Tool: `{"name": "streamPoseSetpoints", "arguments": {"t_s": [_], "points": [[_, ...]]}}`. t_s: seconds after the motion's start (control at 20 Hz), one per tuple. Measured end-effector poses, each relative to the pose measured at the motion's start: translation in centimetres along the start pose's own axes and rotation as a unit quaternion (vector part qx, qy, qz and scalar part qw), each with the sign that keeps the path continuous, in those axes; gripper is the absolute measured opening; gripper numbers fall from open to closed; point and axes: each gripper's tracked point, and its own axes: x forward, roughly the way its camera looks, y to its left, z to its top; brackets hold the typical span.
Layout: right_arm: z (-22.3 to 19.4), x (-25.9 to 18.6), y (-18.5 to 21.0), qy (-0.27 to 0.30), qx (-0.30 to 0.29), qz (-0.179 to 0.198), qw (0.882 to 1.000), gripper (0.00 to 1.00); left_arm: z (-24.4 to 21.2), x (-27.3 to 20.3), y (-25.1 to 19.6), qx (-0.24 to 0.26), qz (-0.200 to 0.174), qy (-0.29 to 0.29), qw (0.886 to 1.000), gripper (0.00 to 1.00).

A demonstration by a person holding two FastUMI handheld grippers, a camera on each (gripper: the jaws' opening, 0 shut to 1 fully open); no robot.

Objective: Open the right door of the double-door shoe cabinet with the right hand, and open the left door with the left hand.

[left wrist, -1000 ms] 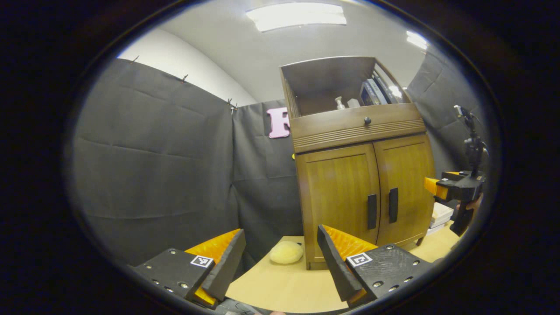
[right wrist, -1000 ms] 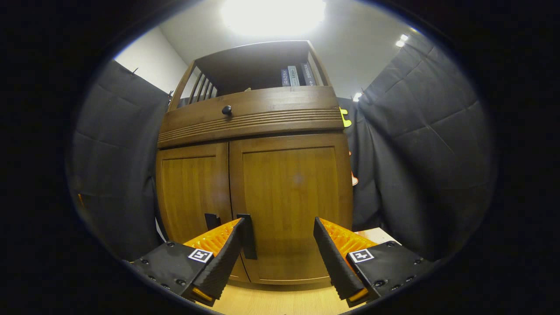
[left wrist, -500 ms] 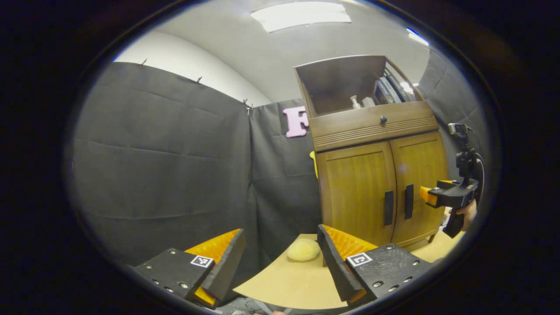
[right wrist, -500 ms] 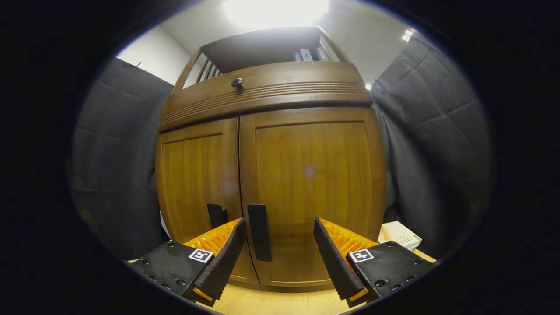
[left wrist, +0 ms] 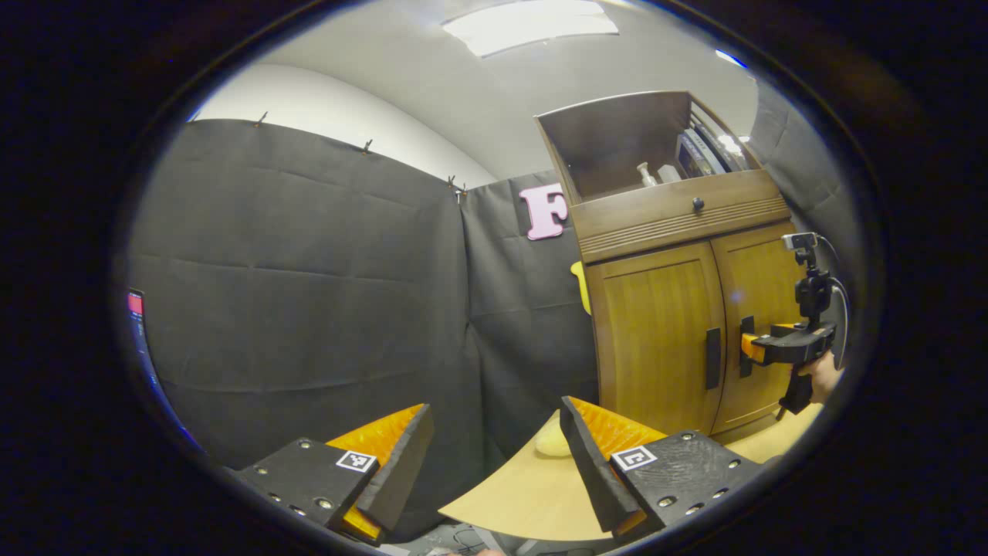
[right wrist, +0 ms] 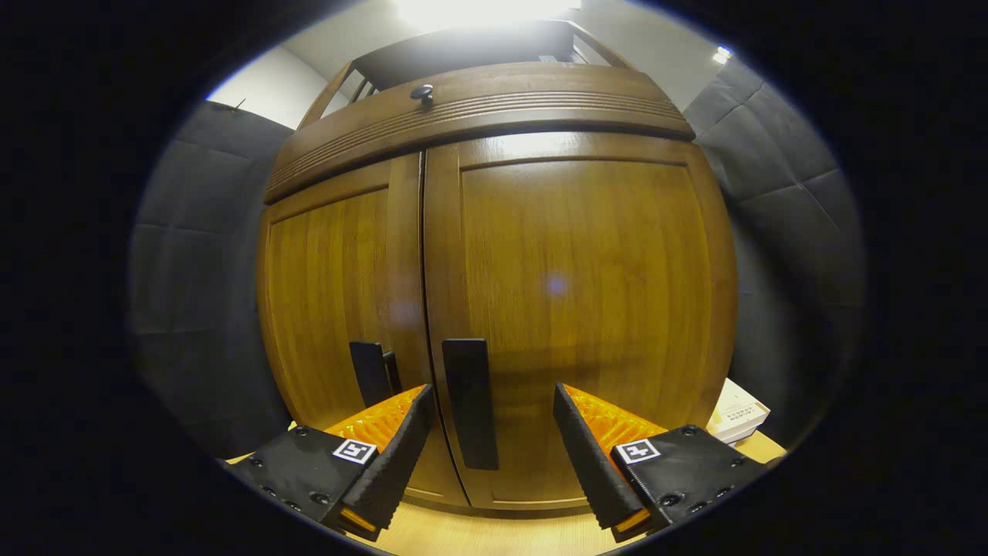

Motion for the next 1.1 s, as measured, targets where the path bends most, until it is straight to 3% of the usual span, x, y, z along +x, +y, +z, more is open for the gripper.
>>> {"name": "streamPoseSetpoints", "arguments": {"t_s": [0.2,0.4,0.55,0.6,0.8,1.1], "points": [[-1.0,2.0,0.6,0.016,0.002,0.001,1.0,0.8,0.1,-0.4,0.3,0.003,0.016,0.008,1.0,0.95],[-2.0,3.4,1.4,0.029,0.009,0.011,0.999,0.82,0.1,-0.5,0.6,0.008,0.025,0.009,1.0,0.95],[-1.7,3.4,1.4,0.022,0.007,0.001,1.0,0.42,0.1,-0.5,0.8,0.01,0.031,0.008,0.999,0.95],[-1.6,3.3,1.1,0.029,0.001,-0.007,1.0,0.43,0.1,-0.4,0.8,0.009,0.031,0.008,0.999,0.94],[-2.0,3.3,1.4,0.04,0.0,0.001,0.999,0.2,0.1,-0.5,0.7,0.002,0.026,0.01,1.0,0.95],[-1.9,1.6,1.4,0.043,0.005,0.016,0.999,0.17,0.6,-0.5,0.1,-0.005,0.003,0.003,1.0,0.95]]}}
